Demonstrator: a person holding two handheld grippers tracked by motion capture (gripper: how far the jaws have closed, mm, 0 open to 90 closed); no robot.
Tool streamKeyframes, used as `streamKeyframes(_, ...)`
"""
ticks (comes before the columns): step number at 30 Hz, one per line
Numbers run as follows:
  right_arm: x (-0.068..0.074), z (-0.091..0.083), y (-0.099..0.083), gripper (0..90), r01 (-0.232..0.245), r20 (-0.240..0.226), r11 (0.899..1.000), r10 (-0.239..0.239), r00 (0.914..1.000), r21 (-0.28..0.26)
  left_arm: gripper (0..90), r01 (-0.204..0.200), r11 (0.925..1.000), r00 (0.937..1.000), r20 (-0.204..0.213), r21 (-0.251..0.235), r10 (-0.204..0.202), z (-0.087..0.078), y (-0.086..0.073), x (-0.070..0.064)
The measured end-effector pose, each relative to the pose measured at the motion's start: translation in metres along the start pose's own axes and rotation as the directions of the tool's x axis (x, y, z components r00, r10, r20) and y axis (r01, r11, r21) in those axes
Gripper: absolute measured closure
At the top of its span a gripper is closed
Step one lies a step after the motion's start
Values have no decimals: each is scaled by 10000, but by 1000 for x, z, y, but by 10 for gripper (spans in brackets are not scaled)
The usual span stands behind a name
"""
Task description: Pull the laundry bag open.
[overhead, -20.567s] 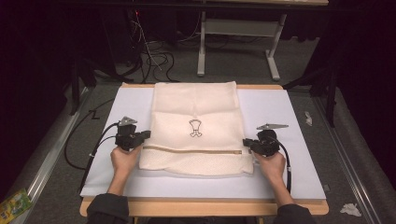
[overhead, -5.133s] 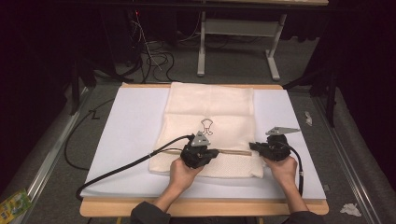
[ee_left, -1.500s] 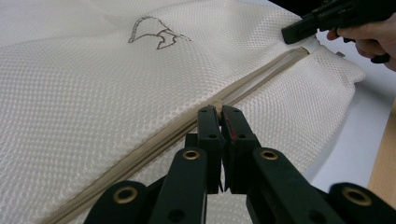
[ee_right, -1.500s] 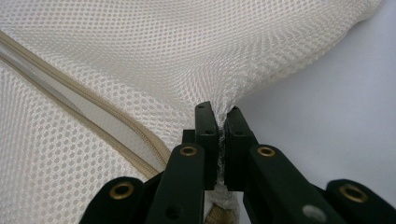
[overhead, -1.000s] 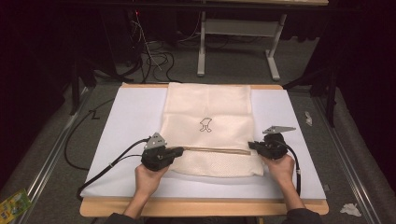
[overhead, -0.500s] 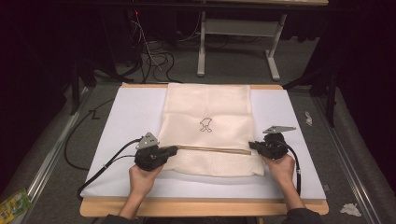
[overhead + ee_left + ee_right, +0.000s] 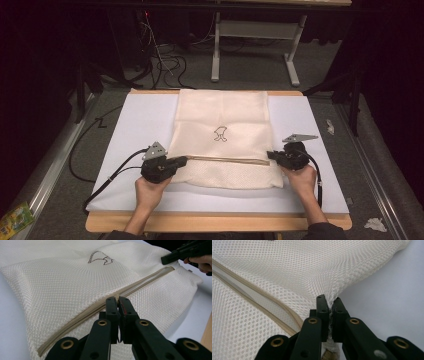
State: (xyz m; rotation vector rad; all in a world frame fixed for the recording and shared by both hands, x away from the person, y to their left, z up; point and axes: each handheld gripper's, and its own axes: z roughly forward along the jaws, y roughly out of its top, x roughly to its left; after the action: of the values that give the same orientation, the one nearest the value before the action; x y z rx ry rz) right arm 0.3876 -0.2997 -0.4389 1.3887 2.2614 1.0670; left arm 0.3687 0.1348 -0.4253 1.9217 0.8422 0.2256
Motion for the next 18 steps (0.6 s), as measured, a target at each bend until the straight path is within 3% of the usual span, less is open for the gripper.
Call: streamKeyframes(18,1,0,5,882,150,199,9997,-154,9997,181,875,309,9993,9995,-93,-225,-311,-13,-6,11)
